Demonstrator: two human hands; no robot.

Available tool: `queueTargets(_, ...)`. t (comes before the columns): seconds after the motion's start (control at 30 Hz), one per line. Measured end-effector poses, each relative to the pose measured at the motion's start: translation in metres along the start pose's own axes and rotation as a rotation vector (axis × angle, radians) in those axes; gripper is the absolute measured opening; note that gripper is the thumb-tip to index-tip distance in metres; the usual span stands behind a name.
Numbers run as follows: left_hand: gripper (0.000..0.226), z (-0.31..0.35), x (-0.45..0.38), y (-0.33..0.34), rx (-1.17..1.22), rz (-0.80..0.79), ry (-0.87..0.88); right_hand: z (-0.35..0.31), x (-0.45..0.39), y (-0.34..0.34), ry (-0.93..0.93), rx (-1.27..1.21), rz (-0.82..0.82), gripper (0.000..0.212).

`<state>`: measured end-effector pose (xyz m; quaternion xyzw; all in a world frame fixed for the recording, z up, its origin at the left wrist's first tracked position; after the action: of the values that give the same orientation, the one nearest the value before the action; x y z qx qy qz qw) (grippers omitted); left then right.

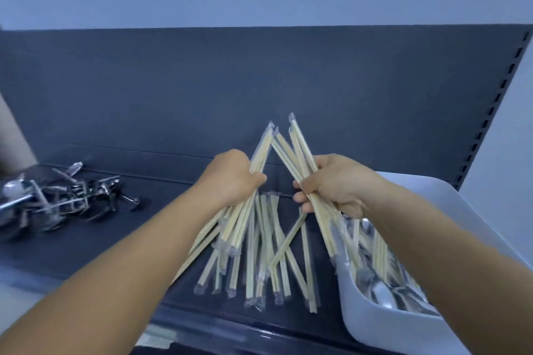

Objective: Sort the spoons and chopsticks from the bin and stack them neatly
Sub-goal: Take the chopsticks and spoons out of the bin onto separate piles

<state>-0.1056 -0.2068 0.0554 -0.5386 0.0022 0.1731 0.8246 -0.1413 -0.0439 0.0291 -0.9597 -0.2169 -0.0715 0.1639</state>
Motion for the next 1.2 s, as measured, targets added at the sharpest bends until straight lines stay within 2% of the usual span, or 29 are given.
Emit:
queueTargets(0.13, 0.041, -0.055, -0.002, 0.010, -0.043, -0.046, -0.090, 0.009, -0.030, 0.042, 0.061, 0.188, -0.002, 0.034)
queueTargets(0.27, 0.026, -0.096, -0.007, 0.032, -0.048, -0.084, -0.158, 0.018, -0.052, 0.059, 0.065, 0.390, 0.041, 0.037)
queueTargets(0.4, 0.048, -0.111, -0.008, 0.047, -0.122, -0.091, -0.135, 0.026, -0.054, 0.065, 0.076, 0.531, 0.058, 0.048)
queueTargets(0.5, 0.055, -0.108, -0.005, 0.056, -0.178, -0.121, -0.069, 0.031, -0.049, 0.068, 0.062, 0.613, 0.018, 0.039)
queueTargets(0.57, 0.055, -0.098, -0.002, 0.060, -0.202, -0.135, -0.007, 0.035, -0.043, 0.067, 0.069, 0.677, 0.001, 0.053)
queueTargets(0.67, 0.061, -0.073, 0.005, 0.061, -0.197, -0.134, 0.093, 0.030, -0.032, 0.059, 0.015, 0.774, 0.042, 0.044)
queueTargets(0.77, 0.067, -0.034, 0.013, 0.056, -0.201, -0.093, 0.234, 0.022, -0.017, 0.043, -0.055, 0.829, 0.101, 0.059)
queueTargets(0.9, 0.069, 0.025, 0.029, 0.057, -0.192, -0.057, 0.416, 0.017, 0.008, 0.007, -0.137, 0.874, 0.203, 0.061)
queueTargets(1.03, 0.067, 0.076, 0.041, 0.070, -0.155, -0.087, 0.524, 0.031, 0.030, -0.038, -0.110, 0.869, 0.263, 0.059)
queueTargets(1.2, 0.058, 0.124, 0.049, 0.100, -0.171, -0.188, 0.541, 0.066, 0.043, -0.094, 0.007, 0.893, 0.247, 0.055)
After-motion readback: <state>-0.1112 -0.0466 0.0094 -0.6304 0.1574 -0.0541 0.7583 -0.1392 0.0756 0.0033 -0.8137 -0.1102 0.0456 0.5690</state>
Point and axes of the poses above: each hand's wrist, its own x-axis away from the middle knuckle, its own y-axis out of the palm, z = x × y, the point moved 8 cm from there along -x, towards the middle knuckle
